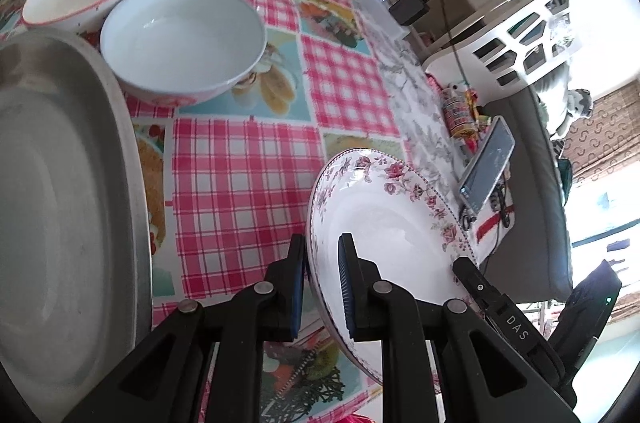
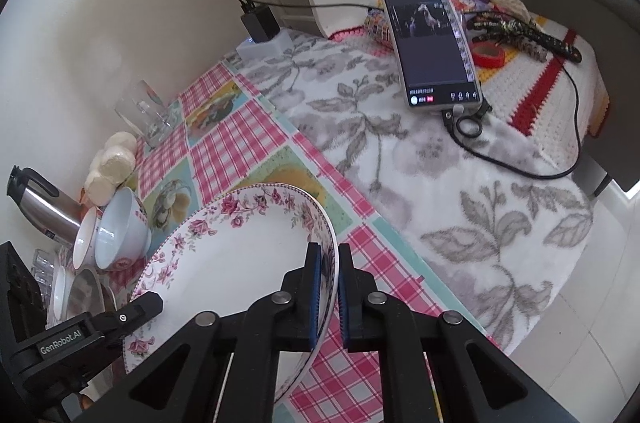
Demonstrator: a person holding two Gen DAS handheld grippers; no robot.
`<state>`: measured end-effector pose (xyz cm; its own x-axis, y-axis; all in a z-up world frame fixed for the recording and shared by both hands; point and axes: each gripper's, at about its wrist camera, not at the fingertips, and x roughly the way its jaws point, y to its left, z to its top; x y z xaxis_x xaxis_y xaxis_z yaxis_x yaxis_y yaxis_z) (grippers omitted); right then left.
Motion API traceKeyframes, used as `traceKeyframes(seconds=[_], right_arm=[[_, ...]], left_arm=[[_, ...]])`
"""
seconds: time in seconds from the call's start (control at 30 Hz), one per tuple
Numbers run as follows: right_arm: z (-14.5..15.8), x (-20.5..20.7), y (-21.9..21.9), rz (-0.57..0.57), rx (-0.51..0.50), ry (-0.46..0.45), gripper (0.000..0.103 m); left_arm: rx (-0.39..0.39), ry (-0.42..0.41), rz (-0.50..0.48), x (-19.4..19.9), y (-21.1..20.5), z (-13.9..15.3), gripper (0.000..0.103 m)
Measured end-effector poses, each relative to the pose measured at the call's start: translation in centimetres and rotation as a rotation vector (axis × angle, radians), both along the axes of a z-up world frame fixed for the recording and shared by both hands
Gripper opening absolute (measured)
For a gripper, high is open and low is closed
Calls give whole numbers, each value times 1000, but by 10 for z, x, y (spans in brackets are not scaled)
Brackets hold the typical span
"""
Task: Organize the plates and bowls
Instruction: 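Carry the pink floral plate with the left gripper beside the steel basin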
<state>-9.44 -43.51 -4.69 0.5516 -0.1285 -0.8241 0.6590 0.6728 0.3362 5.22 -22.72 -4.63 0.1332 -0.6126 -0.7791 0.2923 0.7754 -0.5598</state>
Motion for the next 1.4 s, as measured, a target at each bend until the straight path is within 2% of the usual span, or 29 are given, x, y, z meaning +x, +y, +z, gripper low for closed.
traceKeyframes(seconds=[0.43,0.9,1.4], right_arm=[[33,0,17,7,-47,-118,8],[48,24,59,80,-61,-145,8],[53,62,130,197,-70,-146,9]], left_arm=[[-56,-93,26,1,22,37,17],[-57,-124,78,15,72,51,17],[-31,-154,164,34,152,60,17]])
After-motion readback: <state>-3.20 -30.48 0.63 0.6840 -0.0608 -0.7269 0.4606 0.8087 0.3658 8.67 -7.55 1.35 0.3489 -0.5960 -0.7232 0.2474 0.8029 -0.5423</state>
